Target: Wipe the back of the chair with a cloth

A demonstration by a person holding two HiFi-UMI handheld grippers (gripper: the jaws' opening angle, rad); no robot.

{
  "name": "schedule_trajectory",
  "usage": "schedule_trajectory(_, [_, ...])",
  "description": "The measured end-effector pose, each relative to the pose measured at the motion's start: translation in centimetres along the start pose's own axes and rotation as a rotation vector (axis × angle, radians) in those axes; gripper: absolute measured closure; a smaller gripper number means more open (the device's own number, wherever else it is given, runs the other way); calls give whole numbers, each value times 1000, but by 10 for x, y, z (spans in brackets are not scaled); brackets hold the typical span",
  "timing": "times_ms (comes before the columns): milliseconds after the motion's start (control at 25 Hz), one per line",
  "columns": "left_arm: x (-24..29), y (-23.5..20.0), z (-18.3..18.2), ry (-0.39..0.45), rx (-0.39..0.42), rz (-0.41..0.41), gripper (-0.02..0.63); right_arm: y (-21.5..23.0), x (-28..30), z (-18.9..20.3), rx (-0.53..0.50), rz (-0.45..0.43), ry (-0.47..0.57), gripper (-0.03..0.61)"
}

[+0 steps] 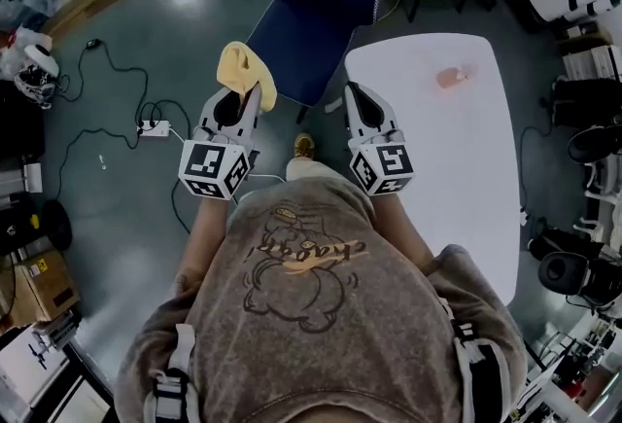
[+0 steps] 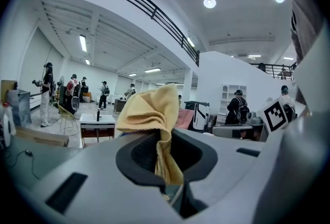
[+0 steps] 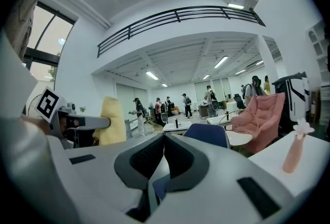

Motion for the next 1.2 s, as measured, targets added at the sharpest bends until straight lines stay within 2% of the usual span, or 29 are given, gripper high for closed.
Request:
schedule_trajectory(240, [58,-13,-17,-5,11,-19,563,48,42,-26,6,-9,-11,555])
schedule_trajectory(520, [103,-35,-22,-24,33,2,563,71,77,-35,33,11,-5,555])
schedule_trajectory(1200, [210,-115,-26,-14,62,192,563,88,165,-54,86,151,47,555])
Point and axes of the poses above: the fingertips, and each gripper's own axes: x forward along the fingers, y to its right, z out of its underside, the point moved 7 cm from there along -x, backward along the fingers, and after that the axes turned 13 degrees about x, right-handed, at the moved point
